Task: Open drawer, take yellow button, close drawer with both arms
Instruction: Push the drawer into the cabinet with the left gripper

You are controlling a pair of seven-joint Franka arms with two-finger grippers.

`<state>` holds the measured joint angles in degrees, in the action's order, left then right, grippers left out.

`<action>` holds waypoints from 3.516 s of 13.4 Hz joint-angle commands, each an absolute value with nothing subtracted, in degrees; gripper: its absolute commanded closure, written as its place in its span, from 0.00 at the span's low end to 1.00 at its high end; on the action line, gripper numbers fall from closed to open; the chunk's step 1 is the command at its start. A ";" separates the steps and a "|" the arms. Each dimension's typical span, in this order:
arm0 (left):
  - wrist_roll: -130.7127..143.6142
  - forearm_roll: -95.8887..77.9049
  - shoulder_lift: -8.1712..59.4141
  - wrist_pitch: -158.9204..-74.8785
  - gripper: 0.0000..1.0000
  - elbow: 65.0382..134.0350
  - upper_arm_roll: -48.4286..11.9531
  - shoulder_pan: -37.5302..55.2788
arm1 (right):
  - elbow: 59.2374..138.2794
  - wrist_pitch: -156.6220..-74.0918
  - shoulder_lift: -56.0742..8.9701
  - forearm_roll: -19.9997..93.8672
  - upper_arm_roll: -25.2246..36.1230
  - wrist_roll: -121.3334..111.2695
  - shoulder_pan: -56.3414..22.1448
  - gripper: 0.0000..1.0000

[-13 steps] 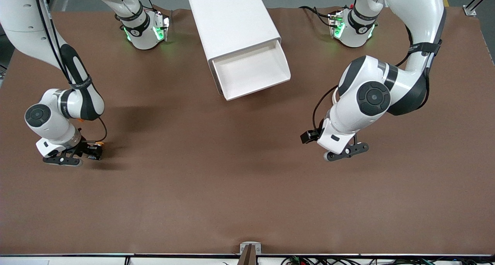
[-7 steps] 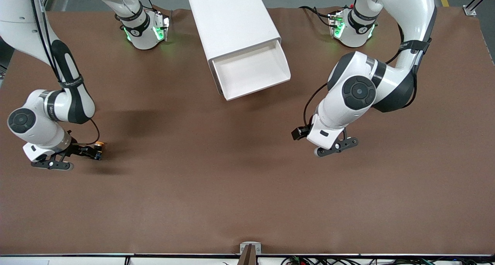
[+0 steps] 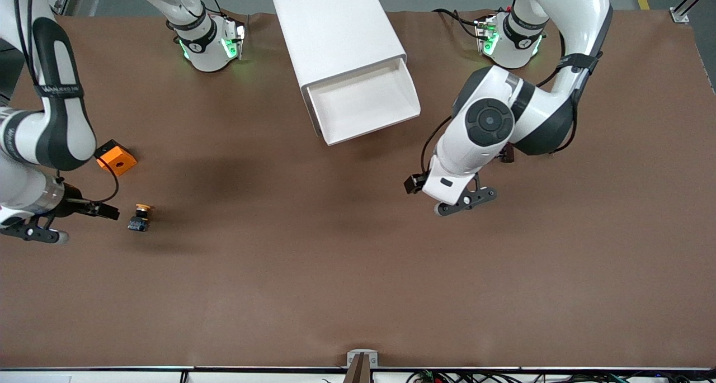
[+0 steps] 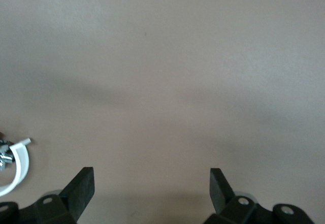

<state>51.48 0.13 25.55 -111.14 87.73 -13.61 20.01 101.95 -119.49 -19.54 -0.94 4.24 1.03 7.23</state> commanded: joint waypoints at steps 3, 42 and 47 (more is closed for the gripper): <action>56.42 -0.44 24.70 -113.19 0.00 90.61 -13.62 24.69 | 102.66 -109.97 -10.21 0.18 3.34 1.06 7.13 0.00; 88.15 -8.35 27.33 -115.15 0.00 92.90 -18.28 41.65 | 92.81 -87.54 4.39 1.85 3.69 7.65 3.34 0.00; 88.07 -8.35 27.33 -113.47 0.00 92.72 -18.89 42.45 | 92.72 -86.84 5.10 1.76 3.60 4.66 3.43 0.00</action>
<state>87.01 -6.82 27.51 -114.67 93.17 -17.91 42.50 91.27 -86.91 3.02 0.95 3.79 6.09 3.04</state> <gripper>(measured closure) 0.000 0.000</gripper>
